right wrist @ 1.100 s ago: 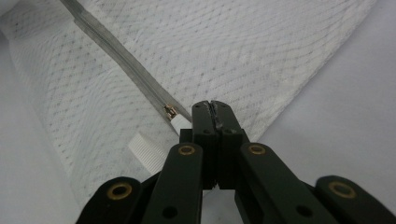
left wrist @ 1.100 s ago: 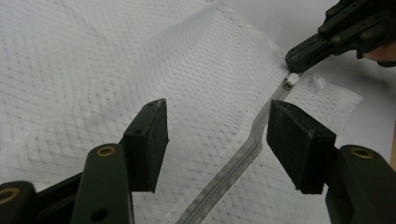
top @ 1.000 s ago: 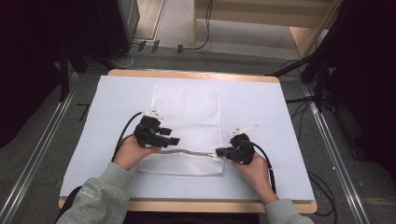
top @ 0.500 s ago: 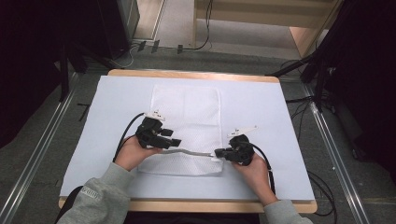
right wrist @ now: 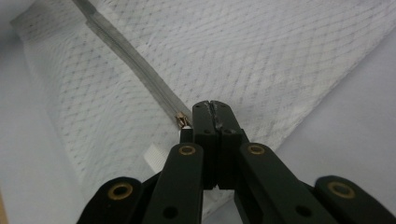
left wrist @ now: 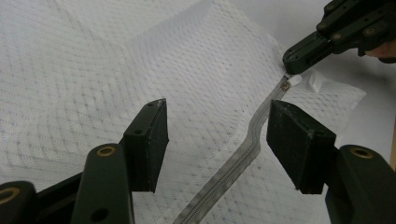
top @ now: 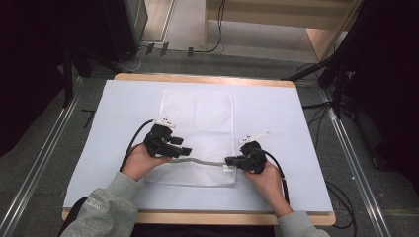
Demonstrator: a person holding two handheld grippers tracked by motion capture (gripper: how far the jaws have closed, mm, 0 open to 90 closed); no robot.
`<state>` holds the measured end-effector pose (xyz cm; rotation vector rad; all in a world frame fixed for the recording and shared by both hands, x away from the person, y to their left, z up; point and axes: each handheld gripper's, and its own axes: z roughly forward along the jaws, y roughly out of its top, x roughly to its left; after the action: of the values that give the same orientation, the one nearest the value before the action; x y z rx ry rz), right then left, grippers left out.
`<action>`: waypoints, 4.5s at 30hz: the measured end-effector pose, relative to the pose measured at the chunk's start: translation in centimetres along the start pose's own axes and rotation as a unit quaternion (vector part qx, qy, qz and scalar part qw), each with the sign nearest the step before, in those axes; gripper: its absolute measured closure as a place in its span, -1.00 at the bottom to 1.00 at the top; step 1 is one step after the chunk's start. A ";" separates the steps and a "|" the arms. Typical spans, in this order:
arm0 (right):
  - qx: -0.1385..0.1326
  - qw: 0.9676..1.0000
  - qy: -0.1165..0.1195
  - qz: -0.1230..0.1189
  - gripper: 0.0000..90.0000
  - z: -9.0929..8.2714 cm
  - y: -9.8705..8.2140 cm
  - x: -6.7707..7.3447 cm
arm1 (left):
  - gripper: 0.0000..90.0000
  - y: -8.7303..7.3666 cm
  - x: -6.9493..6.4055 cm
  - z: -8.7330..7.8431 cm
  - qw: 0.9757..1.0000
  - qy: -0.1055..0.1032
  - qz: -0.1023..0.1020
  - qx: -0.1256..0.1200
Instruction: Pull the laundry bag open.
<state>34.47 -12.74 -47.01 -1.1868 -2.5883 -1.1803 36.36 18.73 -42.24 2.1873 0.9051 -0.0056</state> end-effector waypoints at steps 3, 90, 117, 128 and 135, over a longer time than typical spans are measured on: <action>0.009 1.000 0.013 -0.001 1.00 -0.1 -0.3 0.2 | -0.12 0.0 0.0 0.0 1.000 -0.002 0.001 -0.001; -0.020 0.995 -0.052 -0.082 0.94 -0.3 -1.5 1.2 | 0.70 1.2 -4.5 8.9 0.996 -0.075 0.021 0.047; -0.020 0.995 -0.055 -0.084 0.93 -0.3 -1.5 1.2 | 0.76 1.0 -5.3 8.8 0.993 -0.092 0.028 0.064; -0.019 0.995 -0.056 -0.084 0.93 -0.3 -1.4 1.2 | 0.91 1.0 -5.4 9.6 0.994 -0.091 0.027 0.050; -0.020 0.995 -0.056 -0.086 0.93 -0.3 -1.5 1.2 | 0.94 1.1 -5.2 9.6 0.994 -0.096 0.027 0.052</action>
<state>32.54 -12.78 -47.28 -1.0835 -2.8127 -1.2344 35.66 8.88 -46.97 2.2607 0.7529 -0.2370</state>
